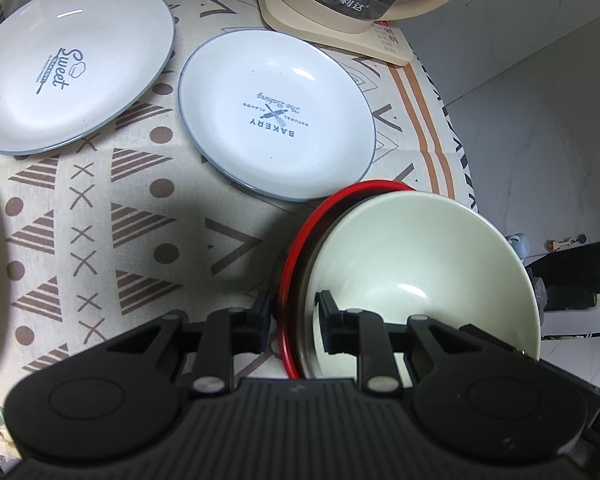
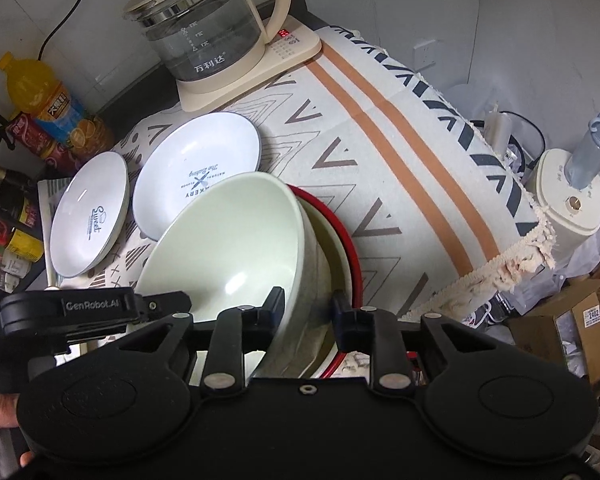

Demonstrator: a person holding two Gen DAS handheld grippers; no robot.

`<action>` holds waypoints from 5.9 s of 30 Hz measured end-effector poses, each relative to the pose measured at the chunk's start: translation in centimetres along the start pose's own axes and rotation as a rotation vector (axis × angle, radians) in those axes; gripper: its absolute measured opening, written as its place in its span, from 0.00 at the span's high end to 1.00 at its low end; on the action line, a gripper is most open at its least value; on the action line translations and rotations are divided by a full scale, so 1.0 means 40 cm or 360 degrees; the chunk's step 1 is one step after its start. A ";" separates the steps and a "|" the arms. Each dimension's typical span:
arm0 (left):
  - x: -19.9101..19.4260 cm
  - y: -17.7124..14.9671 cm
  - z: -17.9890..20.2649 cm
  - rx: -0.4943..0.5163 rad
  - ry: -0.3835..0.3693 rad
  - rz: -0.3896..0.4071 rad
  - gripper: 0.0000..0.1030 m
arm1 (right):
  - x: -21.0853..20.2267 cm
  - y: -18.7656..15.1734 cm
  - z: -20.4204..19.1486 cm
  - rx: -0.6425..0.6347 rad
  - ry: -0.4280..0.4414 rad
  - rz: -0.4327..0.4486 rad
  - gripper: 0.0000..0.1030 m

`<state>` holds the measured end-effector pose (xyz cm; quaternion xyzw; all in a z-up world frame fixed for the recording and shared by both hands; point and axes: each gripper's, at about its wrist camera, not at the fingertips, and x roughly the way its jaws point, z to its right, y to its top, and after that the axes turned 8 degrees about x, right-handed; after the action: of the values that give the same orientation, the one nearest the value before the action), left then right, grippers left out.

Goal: Organize plates and bowls
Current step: 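Lower the smaller pale green bowl into the red bowl stack with both grippers, then open both grippers to release the bowl and pull back, then move both grippers to the white plate printed 'Sweet', then close both grippers on the rim of the 'Sweet' plate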

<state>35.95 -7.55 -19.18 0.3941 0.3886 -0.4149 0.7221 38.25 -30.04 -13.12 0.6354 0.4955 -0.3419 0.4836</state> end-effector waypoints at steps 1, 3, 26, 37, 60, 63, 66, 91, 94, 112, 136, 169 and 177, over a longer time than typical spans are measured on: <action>0.000 0.000 -0.001 -0.0002 0.0002 0.0001 0.78 | -0.003 -0.001 0.001 -0.0001 0.0003 0.0001 0.73; 0.001 0.001 -0.003 -0.0004 0.0002 0.0003 0.78 | -0.011 0.000 0.004 0.0002 0.0004 0.0013 0.72; -0.020 0.020 0.011 0.0074 0.0052 -0.0053 0.73 | 0.003 0.005 0.058 0.0089 0.0048 0.0047 0.83; -0.084 0.031 0.028 0.0075 -0.0073 0.0095 0.63 | -0.016 0.025 0.080 0.0072 0.0092 0.0115 0.84; -0.244 0.012 -0.004 0.0174 0.0101 0.0399 0.41 | -0.107 0.079 -0.028 -0.0324 0.0345 0.0266 0.06; -0.266 -0.009 -0.027 0.0130 0.0151 0.0417 0.37 | -0.106 0.085 -0.047 -0.0395 0.0365 0.0258 0.04; -0.284 -0.030 -0.042 0.0112 0.0186 0.0432 0.36 | -0.103 0.088 -0.066 -0.0456 0.0390 0.0236 0.04; -0.402 -0.223 -0.126 -0.0272 0.0499 0.0681 0.00 | -0.092 0.065 -0.242 -0.0986 0.0696 0.0199 0.00; -0.421 -0.238 -0.120 -0.0285 0.0553 0.0751 0.00 | -0.086 0.066 -0.258 -0.0980 0.0788 0.0193 0.00; -0.409 -0.271 -0.146 -0.0343 0.0652 0.0638 0.00 | -0.040 0.001 -0.373 -0.1268 0.0797 0.0105 0.00; -0.361 -0.010 -0.504 -0.0493 0.0429 0.0698 0.05 | 0.158 0.148 -0.517 -0.0823 0.0456 0.0017 0.34; -0.113 0.162 -0.745 -0.0910 0.0100 0.0503 0.78 | 0.474 0.259 -0.622 -0.0596 0.0308 -0.0224 0.77; -0.074 0.152 -0.760 -0.0991 0.0007 0.0505 0.90 | 0.517 0.249 -0.627 -0.0636 0.0271 -0.0296 0.83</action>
<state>33.30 22.53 -26.83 0.2114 0.4322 -0.1582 0.8623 52.39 -0.36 -21.78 0.5052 0.6487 -0.2251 0.5228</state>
